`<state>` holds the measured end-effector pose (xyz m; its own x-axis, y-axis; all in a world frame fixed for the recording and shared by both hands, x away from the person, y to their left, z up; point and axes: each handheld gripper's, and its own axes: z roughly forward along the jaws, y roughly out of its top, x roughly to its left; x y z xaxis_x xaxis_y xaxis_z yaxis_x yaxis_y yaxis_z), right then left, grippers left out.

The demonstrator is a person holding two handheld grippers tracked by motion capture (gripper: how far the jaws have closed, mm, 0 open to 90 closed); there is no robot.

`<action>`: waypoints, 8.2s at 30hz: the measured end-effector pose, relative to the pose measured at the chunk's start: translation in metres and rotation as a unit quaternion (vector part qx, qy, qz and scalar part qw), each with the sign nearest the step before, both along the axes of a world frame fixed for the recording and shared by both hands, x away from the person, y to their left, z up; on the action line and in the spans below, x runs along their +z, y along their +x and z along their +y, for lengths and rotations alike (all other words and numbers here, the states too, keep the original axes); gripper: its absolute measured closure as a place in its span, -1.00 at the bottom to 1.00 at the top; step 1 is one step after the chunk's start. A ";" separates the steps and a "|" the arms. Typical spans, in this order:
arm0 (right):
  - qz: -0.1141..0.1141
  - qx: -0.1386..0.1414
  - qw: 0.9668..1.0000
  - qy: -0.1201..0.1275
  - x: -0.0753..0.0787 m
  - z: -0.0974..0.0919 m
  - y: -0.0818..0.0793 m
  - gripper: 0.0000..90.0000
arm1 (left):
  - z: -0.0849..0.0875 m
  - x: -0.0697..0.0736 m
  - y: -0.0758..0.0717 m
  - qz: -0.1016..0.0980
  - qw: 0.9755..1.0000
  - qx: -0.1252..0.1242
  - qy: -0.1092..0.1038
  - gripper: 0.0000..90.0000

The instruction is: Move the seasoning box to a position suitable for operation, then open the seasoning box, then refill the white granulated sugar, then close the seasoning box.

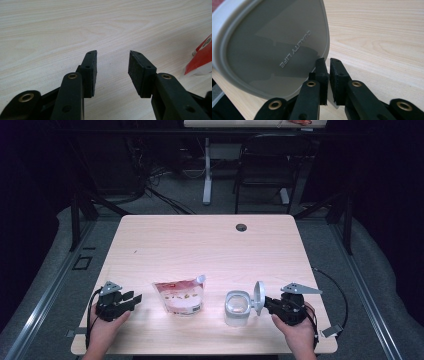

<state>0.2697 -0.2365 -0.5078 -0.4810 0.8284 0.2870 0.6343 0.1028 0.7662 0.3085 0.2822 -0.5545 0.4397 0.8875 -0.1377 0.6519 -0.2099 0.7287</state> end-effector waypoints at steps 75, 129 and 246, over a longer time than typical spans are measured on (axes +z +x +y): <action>-0.047 0.024 0.993 -0.102 -0.033 0.009 -0.016 0.82 | 0.000 -0.002 0.000 -0.002 1.000 0.001 0.003 0.24; -0.059 -0.006 0.996 -0.066 -0.029 0.011 0.040 0.77 | 0.002 -0.003 -0.001 -0.001 1.000 0.007 0.001 0.24; -0.130 0.171 0.975 -0.061 0.051 0.112 0.029 0.39 | -0.070 0.118 -0.018 -0.040 0.986 -0.161 -0.021 0.51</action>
